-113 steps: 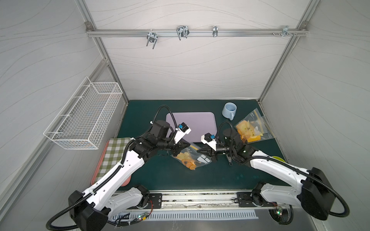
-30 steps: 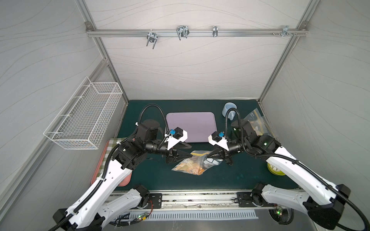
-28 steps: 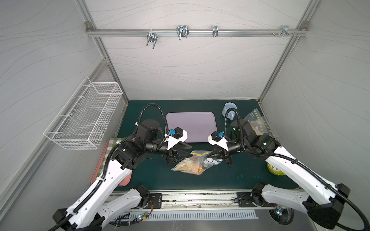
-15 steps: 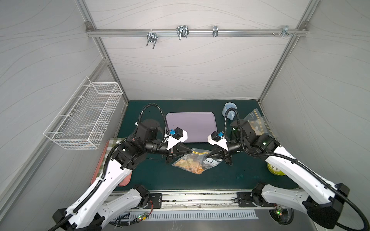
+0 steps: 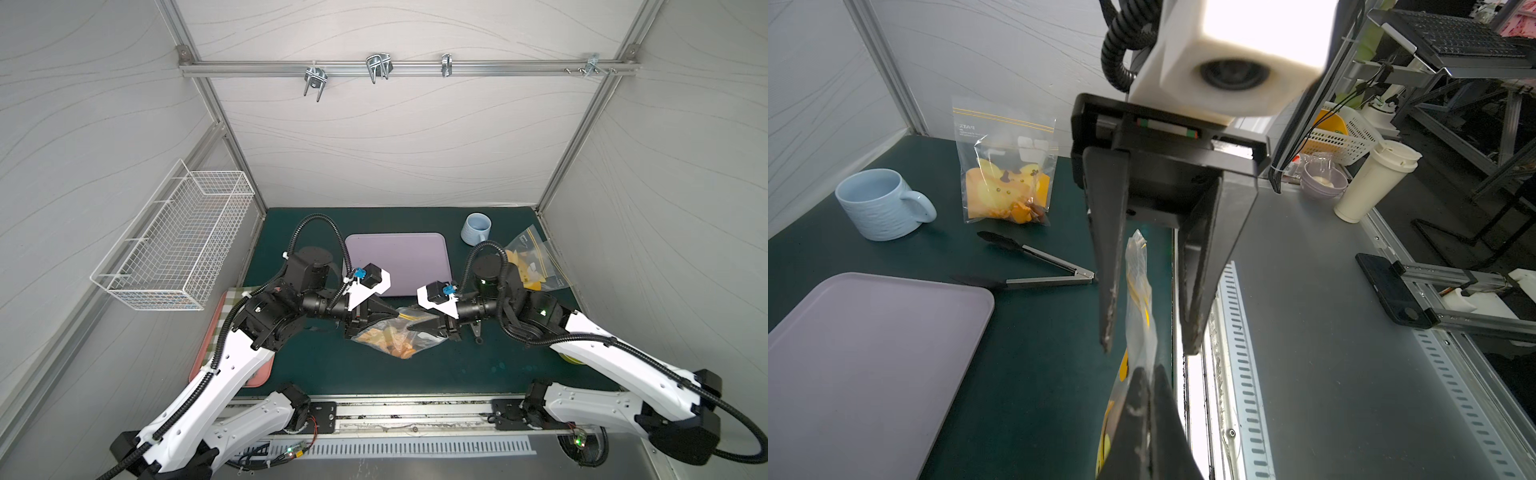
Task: Put the cookies into a resealable bag to prevent moisture
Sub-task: Close the ziploc bag at the center of the board.
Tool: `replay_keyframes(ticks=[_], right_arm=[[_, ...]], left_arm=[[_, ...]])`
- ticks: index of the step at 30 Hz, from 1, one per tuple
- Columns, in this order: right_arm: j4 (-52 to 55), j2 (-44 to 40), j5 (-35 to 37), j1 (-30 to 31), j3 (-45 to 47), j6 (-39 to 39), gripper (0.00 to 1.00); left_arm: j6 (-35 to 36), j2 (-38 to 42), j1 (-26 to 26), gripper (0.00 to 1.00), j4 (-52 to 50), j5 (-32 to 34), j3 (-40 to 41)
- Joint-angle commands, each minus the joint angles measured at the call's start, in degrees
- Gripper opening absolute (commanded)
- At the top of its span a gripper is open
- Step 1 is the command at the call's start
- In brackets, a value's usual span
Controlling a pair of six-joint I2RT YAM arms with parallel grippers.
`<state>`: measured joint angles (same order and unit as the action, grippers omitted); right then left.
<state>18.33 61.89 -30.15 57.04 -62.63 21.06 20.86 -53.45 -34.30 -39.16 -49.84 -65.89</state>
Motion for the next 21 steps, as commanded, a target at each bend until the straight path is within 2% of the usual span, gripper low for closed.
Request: replay_keyframes(ticks=[1, 10, 16, 18, 21], right_arm=[[-4.38, 0.97, 3.08, 1.05, -0.84, 0.63, 0.34], [-6.46, 1.31, 4.65, 2.2, -0.73, 0.17, 0.34], [-6.64, 1.31, 4.51, 2.14, -0.34, -0.1, 0.15], [-6.57, 1.09, 4.58, 2.2, -0.15, -0.28, 0.0], [-6.42, 0.56, 4.23, 2.19, 0.27, -0.42, 0.0]], left_arm=[[1.11, -0.07, -0.23, 0.0, 0.71, -0.27, -3.06], [1.09, -0.43, -0.24, 0.0, 0.92, -0.25, -3.09], [1.14, -0.51, -0.32, 0.0, 0.92, -0.2, -3.02], [1.14, -0.51, -0.32, 0.0, 0.83, 0.05, -2.93], [1.21, -0.44, -0.32, 0.0, 0.76, 0.5, -2.85]])
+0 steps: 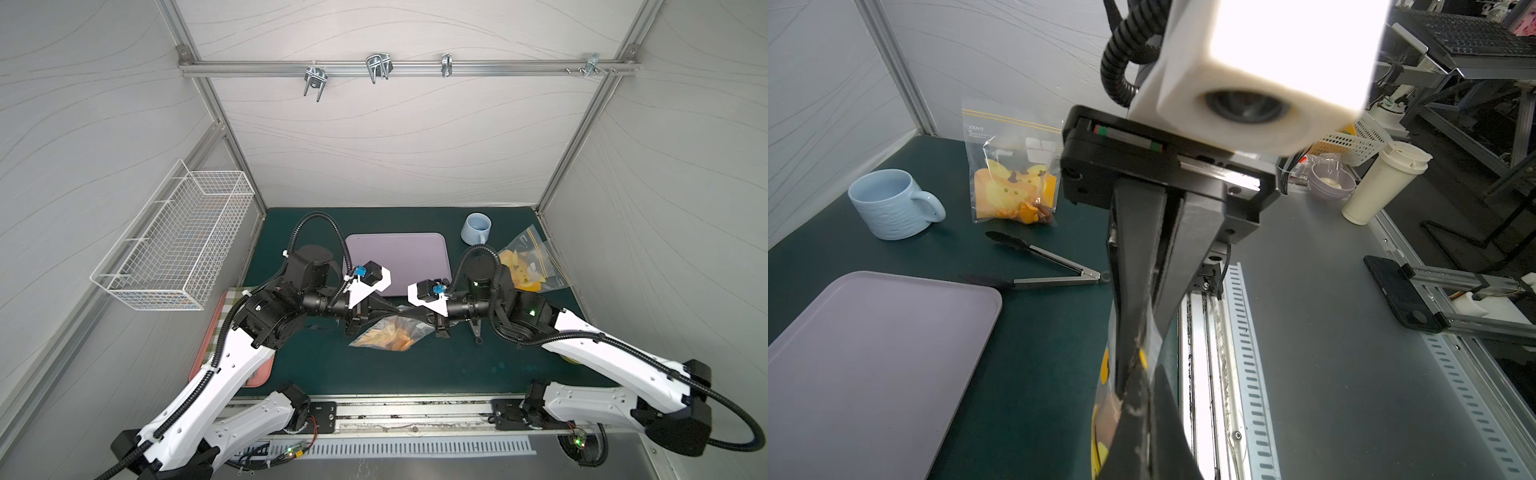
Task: Put the cookies into a resealable bag to prevent moisture
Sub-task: Close the ziploc bag at the center of the board.
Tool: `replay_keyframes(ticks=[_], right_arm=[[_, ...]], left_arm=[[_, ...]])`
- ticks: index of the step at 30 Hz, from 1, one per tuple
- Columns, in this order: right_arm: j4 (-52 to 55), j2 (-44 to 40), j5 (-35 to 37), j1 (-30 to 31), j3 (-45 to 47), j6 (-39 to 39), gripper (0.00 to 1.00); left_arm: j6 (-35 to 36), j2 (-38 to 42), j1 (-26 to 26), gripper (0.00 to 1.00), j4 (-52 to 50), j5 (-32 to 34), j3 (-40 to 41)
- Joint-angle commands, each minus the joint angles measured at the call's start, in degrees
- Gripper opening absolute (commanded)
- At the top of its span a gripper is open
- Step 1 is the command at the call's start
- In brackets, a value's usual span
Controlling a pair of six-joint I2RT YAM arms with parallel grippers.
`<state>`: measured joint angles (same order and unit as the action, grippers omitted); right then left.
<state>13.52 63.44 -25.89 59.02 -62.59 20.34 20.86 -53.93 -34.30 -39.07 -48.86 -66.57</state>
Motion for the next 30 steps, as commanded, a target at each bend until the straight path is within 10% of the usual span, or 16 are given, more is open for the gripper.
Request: replay_keyframes(ticks=[1, 5, 6, 7, 11, 13, 15, 17, 19, 20, 21, 24, 26, 27, 28, 30], right_arm=[[-1.37, -1.16, -0.15, 0.21, 0.35, 0.32, 0.0], [-1.58, -2.56, 0.48, 0.21, 2.0, 0.64, 0.28], [-2.44, -3.13, 0.98, 0.17, 2.86, 0.14, 0.26], [-3.23, -3.67, 1.36, 0.21, 3.49, -0.42, 0.02], [-2.32, -3.81, 0.07, 0.21, 3.45, -0.27, 0.0], [-1.56, -3.84, 0.04, 0.21, 3.49, 0.38, 0.31], [-1.85, -4.31, 1.34, 0.2, 4.17, -0.43, 0.0], [-2.42, -4.91, 1.7, 0.19, 4.95, -0.5, 0.0], [-2.87, -5.36, 1.79, 0.2, 5.57, -0.39, 0.32], [-3.09, -5.63, 2.1, 0.21, 5.86, -0.59, 0.3], [-3.22, -5.86, 2.37, 0.21, 6.11, -0.74, 0.02], [-2.61, -6.38, 2.44, -0.01, 6.51, -0.65, 0.0], [-2.04, -6.55, 2.69, -0.05, 6.75, -0.32, 0.3], [-2.13, -6.85, 3.08, -0.05, 7.14, -0.27, 0.3], [-2.43, -7.26, 3.75, -0.05, 7.62, -0.65, 0.0], [-2.3, -8.14, 3.92, -0.22, 8.26, -0.83, 0.0]], left_arm=[[1.25, 0.05, -0.32, 0.0, 0.66, -0.31, -2.23], [1.13, 0.31, -0.32, 0.0, 0.84, 0.1, -2.17], [1.16, 0.22, -0.32, 0.0, 0.57, 0.14, -2.32], [1.14, 0.23, -0.32, 0.0, 0.31, 0.19, -2.48], [1.22, 0.57, -0.32, 0.0, 0.59, 1.01, -2.08], [1.36, 0.58, -0.27, 0.0, 0.83, 1.14, -2.08], [1.2, 0.5, -0.32, 0.0, 0.79, 1.13, -2.25], [1.14, 0.49, -0.32, 0.0, 0.73, 1.09, -2.43], [1.14, 0.56, -0.31, 0.0, 0.65, 1.17, -2.43], [1.12, 0.58, -0.31, 0.0, 0.68, 1.27, -2.41], [1.13, 0.67, -0.3, 0.0, 0.67, 1.36, -2.48], [1.18, 0.76, -0.28, 0.0, 0.62, 1.8, -2.43], [1.18, 0.84, -0.32, 0.0, 0.59, 1.86, -2.44], [1.13, 0.93, -0.32, 0.0, 0.58, 1.93, -2.43], [1.2, 1.01, -0.32, 0.0, 0.54, 2.04, -2.43], [1.25, 1.11, -0.31, 0.0, 0.66, 2.24, -2.43]])
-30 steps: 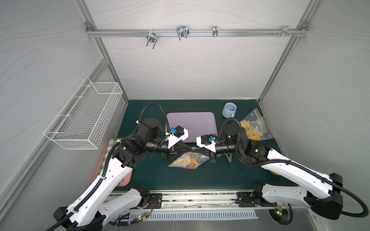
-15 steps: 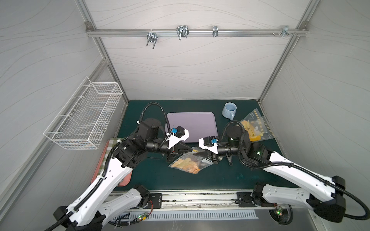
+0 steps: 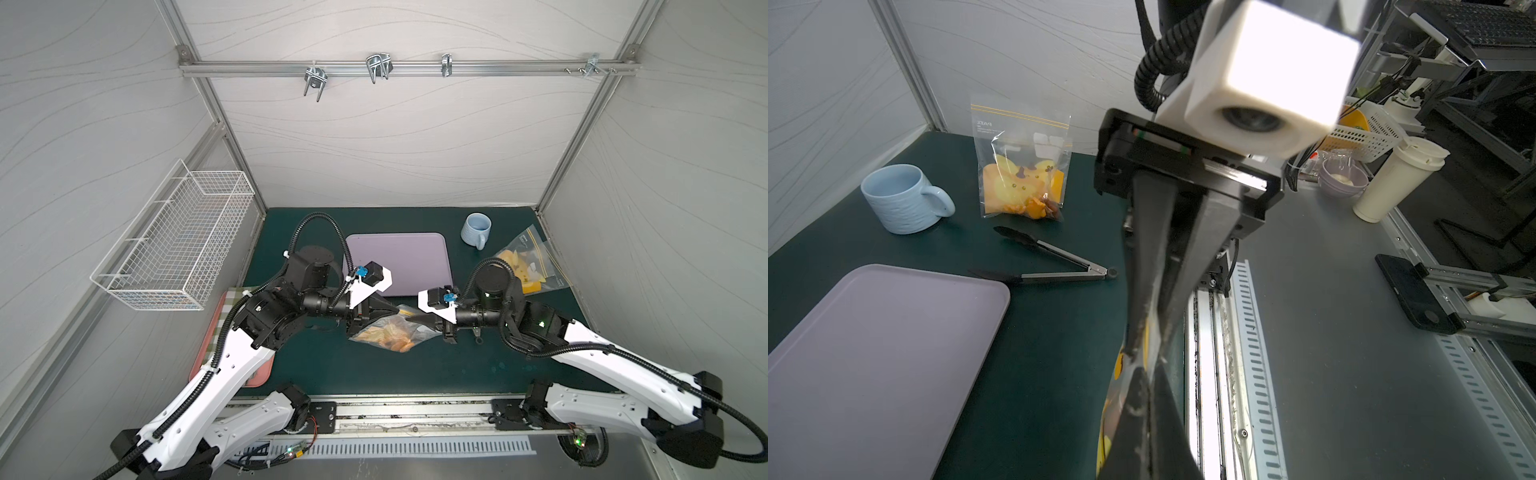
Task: Put the cookies into a resealable bag to prevent moisture
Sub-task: Close the ziploc bag at the center of the board.
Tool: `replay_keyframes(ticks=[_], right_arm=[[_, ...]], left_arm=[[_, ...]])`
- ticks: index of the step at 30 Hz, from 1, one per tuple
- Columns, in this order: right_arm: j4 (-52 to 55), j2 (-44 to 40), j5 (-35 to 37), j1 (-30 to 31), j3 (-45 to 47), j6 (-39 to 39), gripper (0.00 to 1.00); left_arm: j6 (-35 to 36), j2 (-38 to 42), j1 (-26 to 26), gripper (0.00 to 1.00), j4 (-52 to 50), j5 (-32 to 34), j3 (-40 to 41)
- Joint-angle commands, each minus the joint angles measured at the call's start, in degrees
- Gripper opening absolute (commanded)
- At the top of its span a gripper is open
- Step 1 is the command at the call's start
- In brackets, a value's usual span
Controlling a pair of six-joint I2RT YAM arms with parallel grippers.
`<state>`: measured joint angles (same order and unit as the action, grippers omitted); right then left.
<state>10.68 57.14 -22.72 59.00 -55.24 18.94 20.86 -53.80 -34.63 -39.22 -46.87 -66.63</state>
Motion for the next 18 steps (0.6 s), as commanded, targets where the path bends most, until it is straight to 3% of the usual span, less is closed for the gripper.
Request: replay_keyframes(ticks=[1, 2, 3, 4, 5, 6, 8, 10, 11, 12, 14, 15, 16, 17, 18], right_arm=[[0.86, -2.11, 0.68, -0.37, 0.99, 0.57, 0.0], [1.05, -2.36, 0.85, -0.46, 1.1, 0.61, 0.05], [1.37, -2.71, 1.12, -0.45, 1.31, 0.99, 0.3], [1.16, -3.31, 2.04, -0.47, 1.81, 0.65, 0.33], [0.86, -3.78, 2.67, -0.47, 2.29, 0.32, 0.07], [0.92, -4.21, 2.88, -0.52, 2.71, 0.13, 0.0], [1.89, -4.53, 2.58, -1.05, 2.73, 0.16, 0.0], [2.57, -5.0, 2.95, -1.09, 2.89, 0.66, 0.41], [2.36, -5.28, 3.42, -1.08, 3.3, 0.17, 0.29], [2.15, -5.82, 3.99, -1.08, 3.68, -0.02, 0.0], [2.66, -6.19, 4.08, -1.26, 3.89, 0.03, 0.0], [3.06, -6.25, 4.17, -1.35, 3.91, 0.09, 0.1], [3.38, -6.23, 4.18, -1.35, 4.06, 0.47, 0.41], [3.3, -6.3, 4.59, -1.35, 4.3, 0.32, 0.42], [3.2, -6.49, 4.93, -1.42, 4.6, 0.02, 0.07]], left_arm=[[1.23, 1.05, 0.0, 0.0, 0.66, 0.29, -2.36], [1.21, 1.07, 0.0, 0.0, 0.68, 0.29, -2.36], [1.22, 1.07, 0.0, 0.0, 0.67, 0.3, -2.36], [1.26, 1.11, 0.0, 0.0, 0.57, 0.29, -2.36], [1.25, 1.15, 0.0, 0.0, 0.5, 0.29, -2.36], [1.33, 1.24, 0.0, 0.0, 0.45, 0.42, -2.36], [1.37, 1.33, 0.0, 0.0, 0.46, 0.58, -2.33], [1.37, 1.42, 0.05, 0.0, 0.43, 0.64, -2.28], [1.39, 1.49, 0.0, 0.0, 0.38, 0.64, -2.28], [1.45, 1.51, 0.0, 0.0, 0.47, 0.72, -2.19], [1.42, 1.51, 0.0, 0.0, 0.47, 0.73, -2.27], [1.45, 1.53, 0.03, 0.0, 0.61, 0.73, -2.31], [1.45, 1.57, 0.01, 0.0, 0.64, 0.73, -2.27], [1.4, 1.59, 0.01, 0.0, 0.64, 0.65, -2.37], [1.43, 1.66, 0.05, 0.0, 0.62, 0.66, -2.44]])
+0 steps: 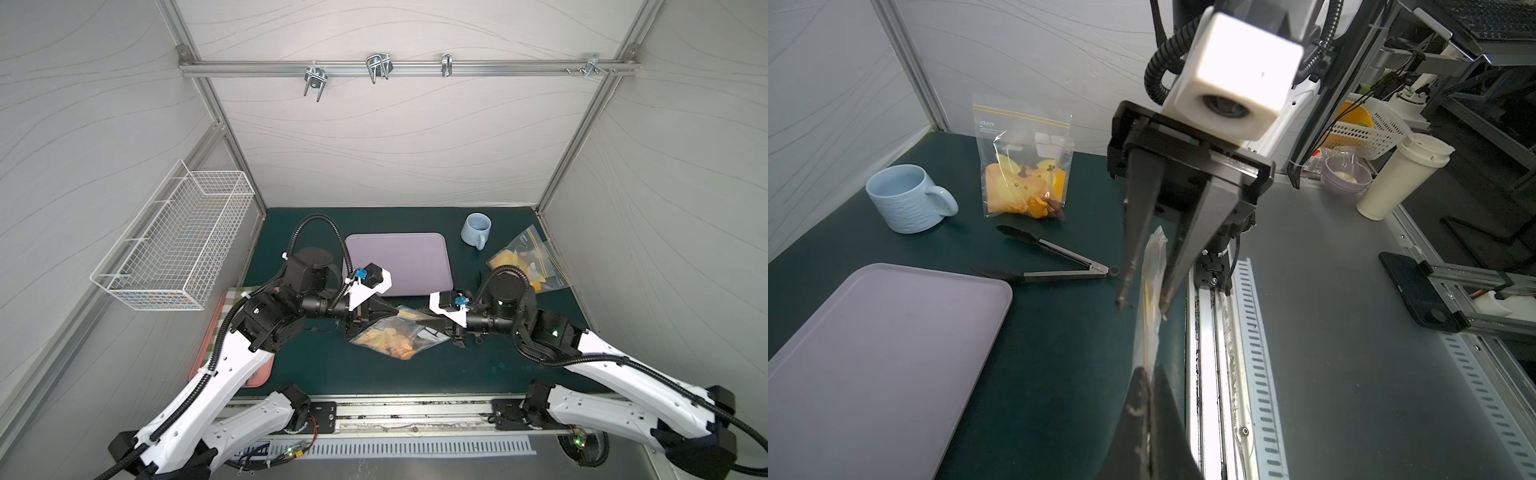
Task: Put the cookies into a resealable bag to prevent moisture
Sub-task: Close the ziploc bag at the center of the board.
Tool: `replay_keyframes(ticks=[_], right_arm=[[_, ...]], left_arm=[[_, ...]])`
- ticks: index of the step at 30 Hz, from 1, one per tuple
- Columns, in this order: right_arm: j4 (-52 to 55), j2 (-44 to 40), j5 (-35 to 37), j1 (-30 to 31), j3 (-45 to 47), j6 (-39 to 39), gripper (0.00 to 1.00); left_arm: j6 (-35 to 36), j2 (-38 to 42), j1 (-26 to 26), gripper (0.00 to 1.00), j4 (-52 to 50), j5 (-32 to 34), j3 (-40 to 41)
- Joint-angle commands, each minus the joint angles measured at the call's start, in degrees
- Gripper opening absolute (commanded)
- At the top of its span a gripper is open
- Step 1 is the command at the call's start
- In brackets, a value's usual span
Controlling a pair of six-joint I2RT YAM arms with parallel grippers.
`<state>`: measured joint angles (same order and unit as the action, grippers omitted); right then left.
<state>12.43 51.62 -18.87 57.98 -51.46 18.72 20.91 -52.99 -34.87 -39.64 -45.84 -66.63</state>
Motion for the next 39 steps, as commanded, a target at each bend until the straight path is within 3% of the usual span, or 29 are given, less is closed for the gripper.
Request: replay_keyframes(ticks=[1, 3, 5, 6, 11, 13, 14, 15, 18, 19, 21, 22, 23, 25, 26, 27, 30, 31, 32, 34, 37, 38, 39], right_arm=[[1.94, -0.99, 1.02, -0.45, 0.92, 0.19, 0.0], [2.56, -1.0, 0.82, -0.67, 1.0, 0.26, 0.0], [2.61, -1.2, 1.24, -0.67, 1.42, 0.61, 0.42], [2.41, -1.64, 1.85, -0.67, 1.85, 0.47, 0.47], [2.74, -3.79, 3.3, -0.76, 3.12, 0.87, 0.5], [3.94, -4.48, 3.92, -0.8, 3.36, 0.99, 0.44], [4.48, -4.8, 4.26, -0.92, 3.55, 0.97, 0.25], [4.9, -5.31, 4.54, -0.95, 3.71, 0.81, 0.0], [5.48, -6.72, 3.78, -1.29, 4.08, 0.45, 0.0], [5.58, -7.1, 3.46, -1.3, 4.09, 0.51, 0.2], [6.05, -7.73, 3.78, -1.29, 4.09, 0.57, 0.7], [6.3, -8.08, 4.45, -1.29, 4.11, 0.53, 0.74], [6.41, -8.48, 4.88, -1.31, 4.26, 0.48, 0.71], [6.8, -9.24, 5.7, -1.3, 4.62, 0.41, 0.36], [7.1, -9.4, 6.39, -1.29, 4.55, 0.44, 0.07], [7.45, -9.71, 6.9, -1.3, 4.53, 0.36, 0.0], [7.44, -9.89, 7.01, -1.37, 4.62, 0.51, 0.04], [7.35, -9.8, 6.97, -1.37, 4.75, 0.92, 0.37], [7.1, -9.82, 7.11, -1.37, 4.94, 1.01, 0.53], [6.42, -9.62, 7.62, -1.44, 5.47, 1.13, 0.67], [6.58, -9.13, 7.77, -1.46, 5.58, 1.22, 0.68], [6.72, -8.99, 7.73, -1.46, 5.56, 1.22, 0.63], [6.79, -8.84, 7.82, -1.46, 5.5, 1.13, 0.49]], left_arm=[[1.3, 0.87, 0.25, 0.0, 1.04, -0.39, -2.46], [1.31, 0.96, 0.24, 0.0, 0.93, -0.3, -2.62], [1.27, 1.14, 0.24, 0.0, 0.92, -0.22, -2.63], [1.3, 1.2, 0.27, 0.0, 0.84, -0.17, -2.71], [1.28, 1.62, 0.27, 0.0, 0.78, 1.58, -2.88], [0.81, 2.12, 0.27, 0.0, 1.49, 2.83, -2.72], [0.67, 2.35, 0.29, 0.0, 1.94, 3.41, -2.64], [0.5, 2.62, 0.24, 0.0, 2.16, 4.1, -2.61], [0.02, 3.28, 0.28, 0.0, 3.15, 5.84, -2.47], [-0.14, 3.37, 0.24, 0.0, 3.38, 6.23, -2.52], [-0.29, 3.75, 0.25, 0.0, 3.6, 6.64, -2.54], [-0.25, 3.85, 0.27, 0.0, 3.67, 6.73, -2.62], [-0.3, 3.9, 0.29, 0.0, 3.59, 6.82, -2.76], [-0.26, 4.11, 0.24, 0.0, 3.45, 6.91, -2.96], [-0.19, 4.17, 0.25, 0.0, 3.34, 7.03, -3.09], [-0.08, 4.29, 0.29, 0.0, 3.19, 7.12, -3.21], [0.08, 4.56, 0.25, 0.0, 2.91, 7.48, -3.45], [0.05, 4.65, 0.25, 0.0, 2.84, 7.52, -3.58], [0.04, 4.74, 0.24, 0.0, 2.84, 7.44, -3.67], [0.07, 4.74, 0.24, 0.0, 2.69, 7.36, -3.99], [0.14, 4.82, 0.26, 0.0, 2.46, 7.15, -4.34], [0.15, 4.9, 0.25, 0.0, 2.32, 7.01, -4.36], [0.25, 4.92, 0.25, 0.0, 2.3, 7.0, -4.54]])
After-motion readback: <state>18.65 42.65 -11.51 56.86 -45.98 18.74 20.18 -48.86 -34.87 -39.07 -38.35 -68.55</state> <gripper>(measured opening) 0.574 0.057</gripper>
